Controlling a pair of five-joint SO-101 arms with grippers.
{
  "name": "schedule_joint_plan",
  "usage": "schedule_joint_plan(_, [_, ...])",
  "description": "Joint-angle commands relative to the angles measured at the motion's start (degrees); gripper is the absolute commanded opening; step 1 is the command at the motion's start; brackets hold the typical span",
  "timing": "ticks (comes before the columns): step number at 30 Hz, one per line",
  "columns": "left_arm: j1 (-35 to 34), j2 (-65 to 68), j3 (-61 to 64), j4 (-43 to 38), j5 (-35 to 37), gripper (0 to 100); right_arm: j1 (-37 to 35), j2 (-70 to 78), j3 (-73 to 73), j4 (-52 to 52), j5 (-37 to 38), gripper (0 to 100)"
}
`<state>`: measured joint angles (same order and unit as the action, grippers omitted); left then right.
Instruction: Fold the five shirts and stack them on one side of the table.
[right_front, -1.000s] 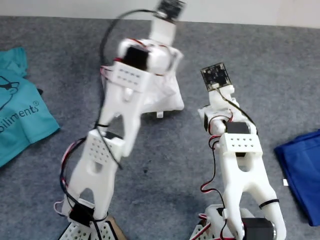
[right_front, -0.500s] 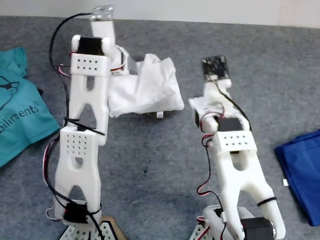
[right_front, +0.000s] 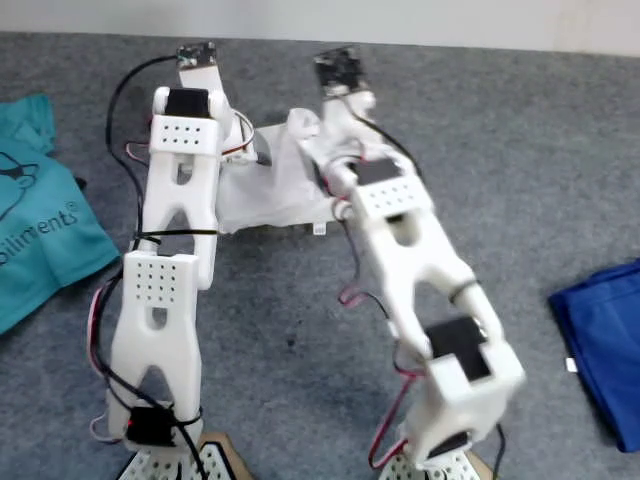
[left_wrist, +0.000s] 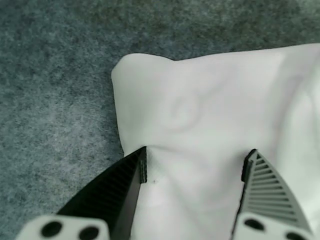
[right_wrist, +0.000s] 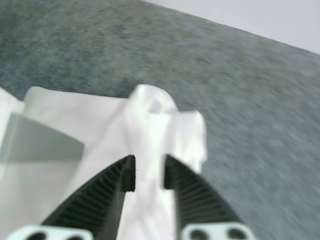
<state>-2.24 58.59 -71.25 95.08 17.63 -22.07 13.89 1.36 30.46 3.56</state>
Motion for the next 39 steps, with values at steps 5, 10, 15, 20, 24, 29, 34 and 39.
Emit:
schedule_joint_plan(5, [-0.9, -0.3, -2.3, -0.8, 0.6, 31, -0.7, 21.7, -28.4, -0.8, 1.0, 15.2])
schedule_joint_plan(10, [-2.1, 1.6, -2.9, -2.1, 0.6, 31, -0.7, 32.9, -45.3, 4.8, 1.0, 15.2])
schedule_joint_plan(15, [-2.3, 1.7, -2.9, -2.7, 0.6, 31, -0.3, 40.7, -60.4, 14.0, 1.0, 15.2])
schedule_joint_plan(20, [-2.4, 1.7, -2.9, -2.7, 0.6, 31, -0.9, 45.3, -72.5, 22.0, 0.7, 15.2])
schedule_joint_plan(24, [-2.4, 1.7, -2.9, -2.7, 0.6, 31, -1.9, 48.4, -78.1, 25.7, 1.0, 15.2])
schedule_joint_plan(29, [-2.4, 1.7, -2.9, -2.7, 0.6, 31, -2.4, 51.0, -79.8, 28.9, 1.0, 15.2])
schedule_joint_plan(34, [-2.4, 1.7, -2.9, -2.7, 0.6, 31, -2.6, 51.7, -79.4, 29.2, 1.0, 15.2])
schedule_joint_plan(39, [-2.4, 1.8, -2.9, -2.7, 0.6, 31, -2.5, 51.9, -79.2, 29.1, 1.1, 15.2])
